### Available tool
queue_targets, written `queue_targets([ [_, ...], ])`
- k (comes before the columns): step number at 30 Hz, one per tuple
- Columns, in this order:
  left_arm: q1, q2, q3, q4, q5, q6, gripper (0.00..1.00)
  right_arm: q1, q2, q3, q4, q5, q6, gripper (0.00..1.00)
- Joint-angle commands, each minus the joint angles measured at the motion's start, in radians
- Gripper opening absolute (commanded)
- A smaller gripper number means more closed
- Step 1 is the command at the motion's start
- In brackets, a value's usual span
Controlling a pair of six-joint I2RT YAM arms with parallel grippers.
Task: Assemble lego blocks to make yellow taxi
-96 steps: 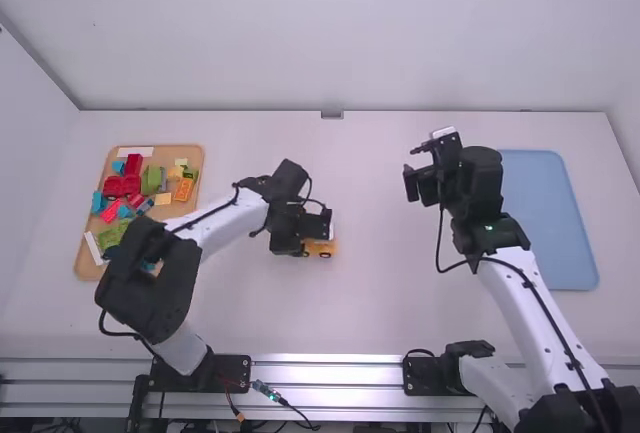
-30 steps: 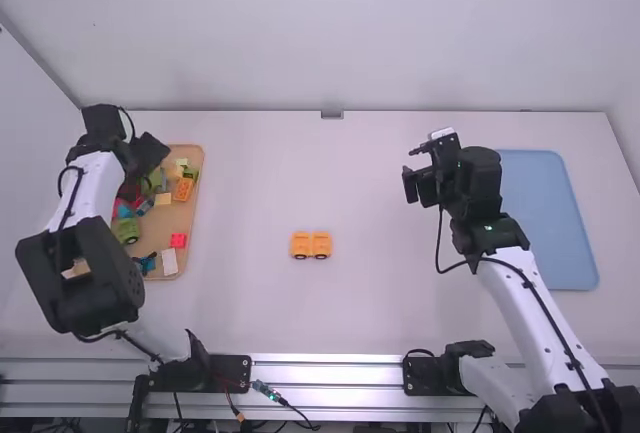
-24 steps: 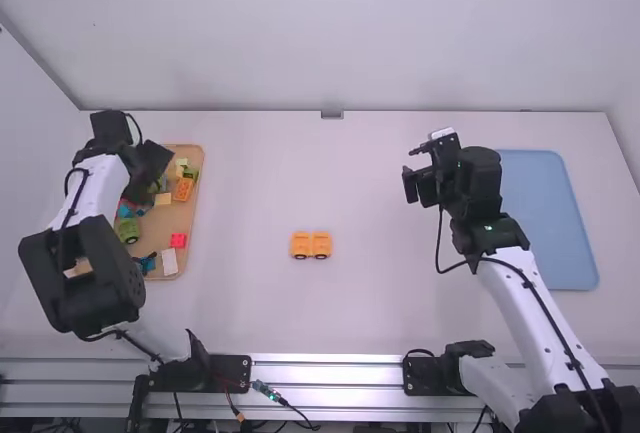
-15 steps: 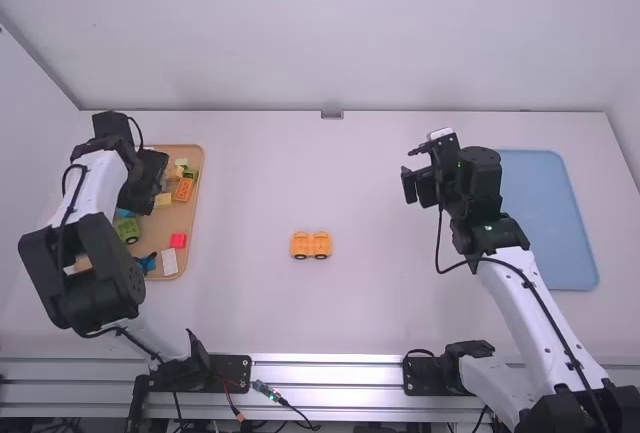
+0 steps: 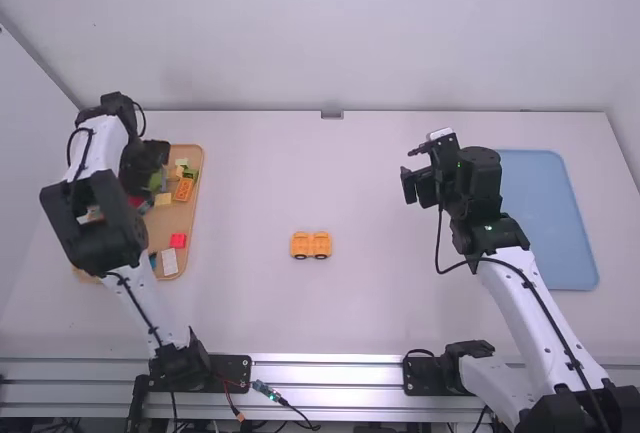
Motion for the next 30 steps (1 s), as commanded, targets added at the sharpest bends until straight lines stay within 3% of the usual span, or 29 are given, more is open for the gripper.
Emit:
queue_targets([
  [1, 0.0, 0.027, 0.021, -0.012, -0.014, -0.005, 0.99, 0.001, 0.0, 0.021, -0.001, -0.005, 0.001, 0.99],
  [15, 0.005, 0.039, -0.155, 0.139, -0.034, -0.057, 0.93, 0.001, 0.0, 0.021, -0.01, -0.005, 0.001, 0.99],
  [25, 0.0, 0.039, -0.219, 0.219, -0.071, -0.049, 0.85, 0.001, 0.0, 0.021, -0.02, -0.005, 0.001, 0.99],
  [28, 0.001, 0.039, -0.259, 0.266, -0.068, -0.049, 0.75, 0.001, 0.0, 0.021, -0.02, -0.005, 0.001, 0.99],
  [30, 0.002, 0.039, -0.274, 0.281, -0.068, -0.049, 0.75, 0.001, 0.0, 0.021, -0.02, -0.006, 0.001, 0.99],
])
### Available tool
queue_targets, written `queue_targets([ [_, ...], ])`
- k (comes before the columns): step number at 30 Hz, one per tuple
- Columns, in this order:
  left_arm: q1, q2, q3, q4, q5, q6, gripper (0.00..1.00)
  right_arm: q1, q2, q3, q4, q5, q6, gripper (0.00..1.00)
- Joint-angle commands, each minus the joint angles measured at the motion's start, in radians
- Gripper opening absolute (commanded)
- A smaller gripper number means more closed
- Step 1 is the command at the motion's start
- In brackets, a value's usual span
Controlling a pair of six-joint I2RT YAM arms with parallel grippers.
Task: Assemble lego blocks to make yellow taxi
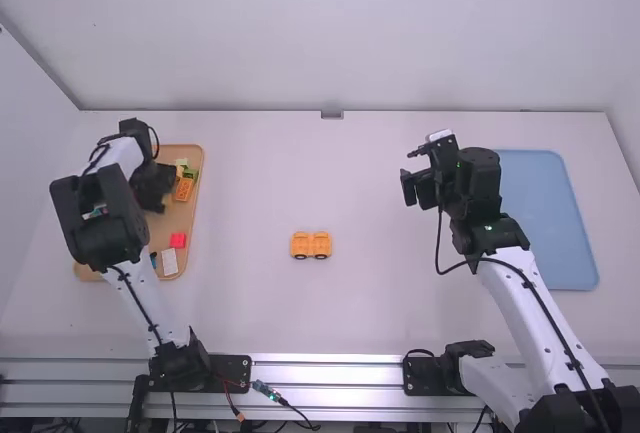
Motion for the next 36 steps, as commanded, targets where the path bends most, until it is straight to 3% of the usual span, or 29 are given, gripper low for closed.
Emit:
queue_targets([
  [1, 0.006, 0.013, -0.035, 0.005, -0.016, 0.003, 0.75, 0.001, 0.0, 0.021, 0.002, -0.002, 0.003, 0.99],
  [5, 0.003, 0.013, -0.057, 0.029, -0.018, 0.003, 0.64, 0.001, 0.0, 0.021, 0.002, -0.002, 0.003, 0.99],
  [10, 0.012, 0.013, -0.052, 0.031, -0.014, 0.002, 0.37, 0.001, 0.0, 0.021, 0.002, -0.002, 0.003, 0.99],
  [17, 0.008, 0.013, -0.035, 0.016, -0.015, -0.024, 0.28, 0.001, 0.0, 0.021, 0.001, -0.002, 0.003, 0.99],
  [23, 0.013, 0.013, 0.022, -0.072, -0.014, 0.04, 0.31, 0.0, 0.0, 0.021, 0.002, -0.002, 0.003, 0.99],
  [27, 0.008, 0.013, 0.106, -0.151, -0.015, 0.064, 0.16, 0.0, 0.0, 0.021, 0.002, -0.002, 0.003, 0.99],
  [28, 0.007, 0.013, 0.143, -0.188, -0.014, 0.063, 0.02, 0.0, 0.0, 0.021, 0.002, -0.002, 0.003, 0.99],
  [36, -0.021, 0.011, 0.306, -0.441, -0.023, -0.003, 0.02, 0.002, 0.0, 0.021, 0.002, -0.002, 0.003, 0.99],
])
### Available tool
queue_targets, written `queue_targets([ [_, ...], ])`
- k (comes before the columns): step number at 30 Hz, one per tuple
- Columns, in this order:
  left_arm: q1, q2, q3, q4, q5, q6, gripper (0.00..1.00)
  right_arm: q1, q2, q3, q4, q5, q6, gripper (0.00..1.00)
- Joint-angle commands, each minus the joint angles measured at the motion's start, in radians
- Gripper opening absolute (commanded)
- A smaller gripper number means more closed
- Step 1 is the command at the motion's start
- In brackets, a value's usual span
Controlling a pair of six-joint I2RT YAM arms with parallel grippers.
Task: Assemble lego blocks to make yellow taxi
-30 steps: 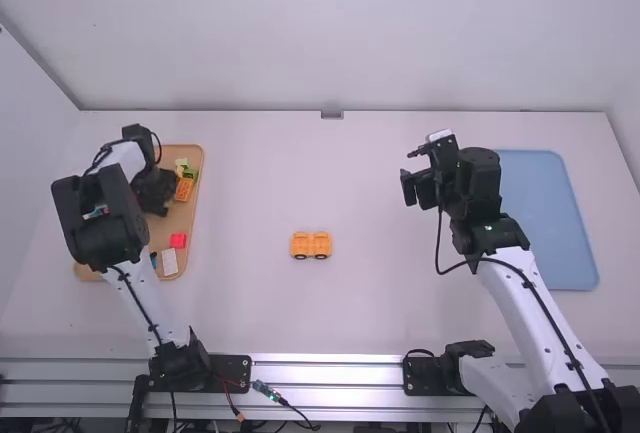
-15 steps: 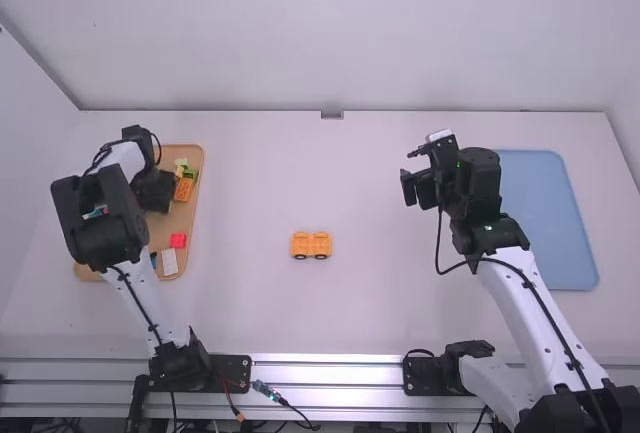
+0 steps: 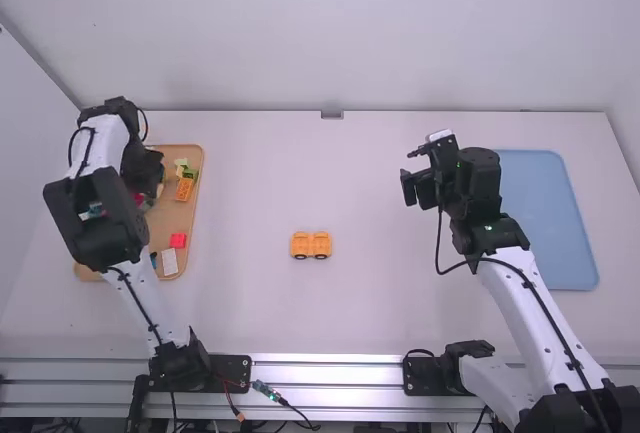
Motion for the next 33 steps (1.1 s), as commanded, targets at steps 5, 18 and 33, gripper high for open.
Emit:
queue_targets([
  [5, -0.087, -0.004, 0.032, -0.122, -0.116, -0.174, 0.03, 0.001, 0.0, 0.021, 0.002, -0.003, 0.005, 0.99],
  [18, -0.455, -0.31, -0.375, 0.177, -0.112, -0.308, 0.03, 0.0, 0.0, 0.021, -0.004, -0.003, 0.005, 0.99],
  [33, -0.638, -0.466, -0.69, 0.291, 0.057, -0.602, 0.02, 0.003, 0.0, 0.021, -0.003, -0.029, 0.057, 0.99],
])
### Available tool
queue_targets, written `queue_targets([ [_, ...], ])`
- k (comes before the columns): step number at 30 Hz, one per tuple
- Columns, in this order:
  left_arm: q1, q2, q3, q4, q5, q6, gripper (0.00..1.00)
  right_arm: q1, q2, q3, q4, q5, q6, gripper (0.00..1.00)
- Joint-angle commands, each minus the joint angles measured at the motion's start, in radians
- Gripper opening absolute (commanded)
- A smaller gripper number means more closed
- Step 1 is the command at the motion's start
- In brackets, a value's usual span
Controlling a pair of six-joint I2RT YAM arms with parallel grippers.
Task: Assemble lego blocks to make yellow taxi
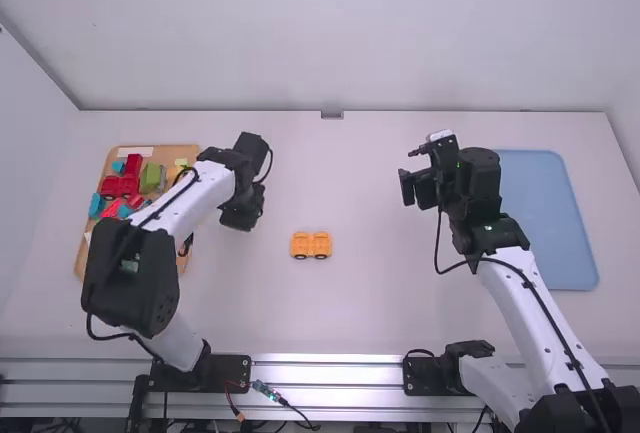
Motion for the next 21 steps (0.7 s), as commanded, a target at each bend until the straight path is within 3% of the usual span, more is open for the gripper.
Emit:
queue_targets([
  [1, -0.004, -0.008, -0.069, 0.033, 0.062, -0.099, 0.02, 0.01, 0.0, 0.021, -0.002, -0.005, 0.01, 0.99],
  [7, -0.004, -0.008, -0.193, 0.159, 0.09, -0.177, 0.02, 0.029, 0.0, 0.021, -0.001, -0.001, 0.007, 0.99],
  [21, -0.005, -0.006, -0.292, 0.301, 0.095, -0.173, 0.02, 0.027, 0.0, 0.021, -0.005, -0.003, 0.008, 0.99],
])
